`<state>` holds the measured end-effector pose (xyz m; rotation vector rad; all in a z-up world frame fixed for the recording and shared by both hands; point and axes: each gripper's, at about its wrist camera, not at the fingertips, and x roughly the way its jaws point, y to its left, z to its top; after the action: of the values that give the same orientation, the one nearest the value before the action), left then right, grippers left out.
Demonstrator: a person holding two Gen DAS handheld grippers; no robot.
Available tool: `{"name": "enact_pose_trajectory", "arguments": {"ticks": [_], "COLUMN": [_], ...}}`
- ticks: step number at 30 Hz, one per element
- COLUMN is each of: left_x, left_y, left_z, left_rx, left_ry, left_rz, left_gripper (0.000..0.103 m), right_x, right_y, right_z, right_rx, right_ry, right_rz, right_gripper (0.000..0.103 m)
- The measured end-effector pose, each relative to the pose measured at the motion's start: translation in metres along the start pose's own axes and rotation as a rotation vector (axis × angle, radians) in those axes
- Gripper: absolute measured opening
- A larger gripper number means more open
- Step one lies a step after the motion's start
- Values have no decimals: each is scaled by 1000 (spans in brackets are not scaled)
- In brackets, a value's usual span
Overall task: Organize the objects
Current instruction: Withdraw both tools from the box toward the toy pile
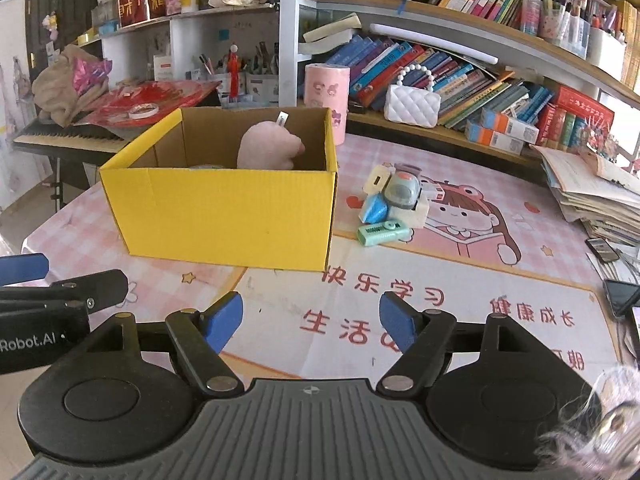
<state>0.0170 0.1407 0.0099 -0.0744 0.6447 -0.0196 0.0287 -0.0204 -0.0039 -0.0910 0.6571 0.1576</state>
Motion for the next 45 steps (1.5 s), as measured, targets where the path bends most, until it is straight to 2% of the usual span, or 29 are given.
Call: {"name": "enact_pose_trajectory", "arguments": {"ticks": [15,32,45], "left_x": [-15,-19,-9], "left_y": [-4,-36,-66], "left_z": [-13,-22,-15], "left_rx": [25,119,191], "left_ry": [13,28,32], "left_rz": [-36,-162,-242], "left_gripper": [85,85,85], "right_x": [-26,-56,-67], "right_y": [3,-23,-51], "right_z": [-19,-44,-54], "right_rx": [20,119,196], "right_ry": [-4,-5,-5], "right_rz": [-35,-153,-244], "right_gripper": [78,81,82]}}
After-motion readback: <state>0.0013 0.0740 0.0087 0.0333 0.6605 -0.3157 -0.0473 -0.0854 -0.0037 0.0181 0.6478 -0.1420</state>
